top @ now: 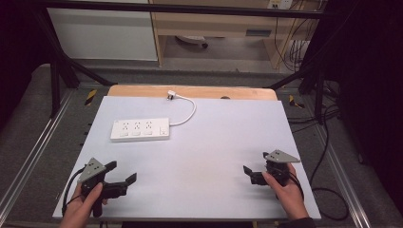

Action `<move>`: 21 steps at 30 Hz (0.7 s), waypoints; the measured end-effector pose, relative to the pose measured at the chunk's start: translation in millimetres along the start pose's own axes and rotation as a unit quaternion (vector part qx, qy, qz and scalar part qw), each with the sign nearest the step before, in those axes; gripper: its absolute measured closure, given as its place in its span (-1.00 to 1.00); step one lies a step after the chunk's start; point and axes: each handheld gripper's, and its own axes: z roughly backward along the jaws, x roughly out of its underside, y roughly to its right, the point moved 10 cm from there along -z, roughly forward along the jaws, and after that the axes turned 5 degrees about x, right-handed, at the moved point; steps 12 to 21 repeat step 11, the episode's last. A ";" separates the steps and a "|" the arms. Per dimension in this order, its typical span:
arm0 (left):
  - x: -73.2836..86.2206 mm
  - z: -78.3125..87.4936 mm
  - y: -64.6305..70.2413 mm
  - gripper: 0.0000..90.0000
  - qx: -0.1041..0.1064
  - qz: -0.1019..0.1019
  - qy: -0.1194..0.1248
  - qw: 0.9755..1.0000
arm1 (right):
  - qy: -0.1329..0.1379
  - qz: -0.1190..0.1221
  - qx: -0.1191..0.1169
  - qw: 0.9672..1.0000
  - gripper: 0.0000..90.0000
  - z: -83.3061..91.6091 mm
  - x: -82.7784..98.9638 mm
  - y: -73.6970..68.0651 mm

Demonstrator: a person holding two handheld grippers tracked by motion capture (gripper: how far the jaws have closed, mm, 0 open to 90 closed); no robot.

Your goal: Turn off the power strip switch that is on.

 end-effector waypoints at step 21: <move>14.2 -19.0 22.6 -0.84 0.014 -0.040 -0.050 0.998 | -0.087 -0.017 0.019 0.996 -0.93 -25.6 18.2 11.2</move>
